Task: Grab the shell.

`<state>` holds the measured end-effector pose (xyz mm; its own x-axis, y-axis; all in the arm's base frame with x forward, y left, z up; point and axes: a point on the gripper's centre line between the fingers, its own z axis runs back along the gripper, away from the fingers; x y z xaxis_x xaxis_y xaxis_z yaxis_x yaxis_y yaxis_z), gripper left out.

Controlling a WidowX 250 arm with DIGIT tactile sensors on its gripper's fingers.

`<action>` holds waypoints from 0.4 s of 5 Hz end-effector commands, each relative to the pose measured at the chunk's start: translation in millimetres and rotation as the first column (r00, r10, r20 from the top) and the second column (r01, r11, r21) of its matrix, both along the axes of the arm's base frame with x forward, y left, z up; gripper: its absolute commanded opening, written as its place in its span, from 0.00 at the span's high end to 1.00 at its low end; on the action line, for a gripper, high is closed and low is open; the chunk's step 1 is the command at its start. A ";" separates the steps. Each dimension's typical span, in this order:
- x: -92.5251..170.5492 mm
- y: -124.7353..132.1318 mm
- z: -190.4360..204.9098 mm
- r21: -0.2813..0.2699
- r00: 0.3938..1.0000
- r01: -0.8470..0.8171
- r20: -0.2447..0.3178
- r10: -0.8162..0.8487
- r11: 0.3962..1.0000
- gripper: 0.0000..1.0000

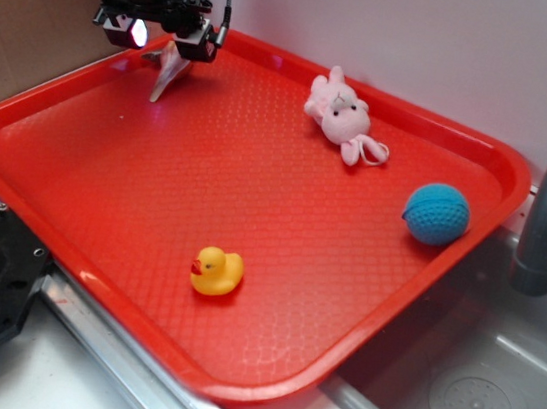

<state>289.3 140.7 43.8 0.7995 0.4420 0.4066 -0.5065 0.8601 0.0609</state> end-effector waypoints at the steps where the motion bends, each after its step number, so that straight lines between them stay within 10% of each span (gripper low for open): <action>1: 2.1 -3.5 12.0 0.065 0.999 0.001 0.052 -0.005 0.998 1.00; 2: 7.4 1.0 -2.3 0.049 1.000 0.008 0.000 -0.008 0.999 0.29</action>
<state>294.7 131.5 22.3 0.8220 0.4286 0.3750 -0.4997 0.8587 0.1139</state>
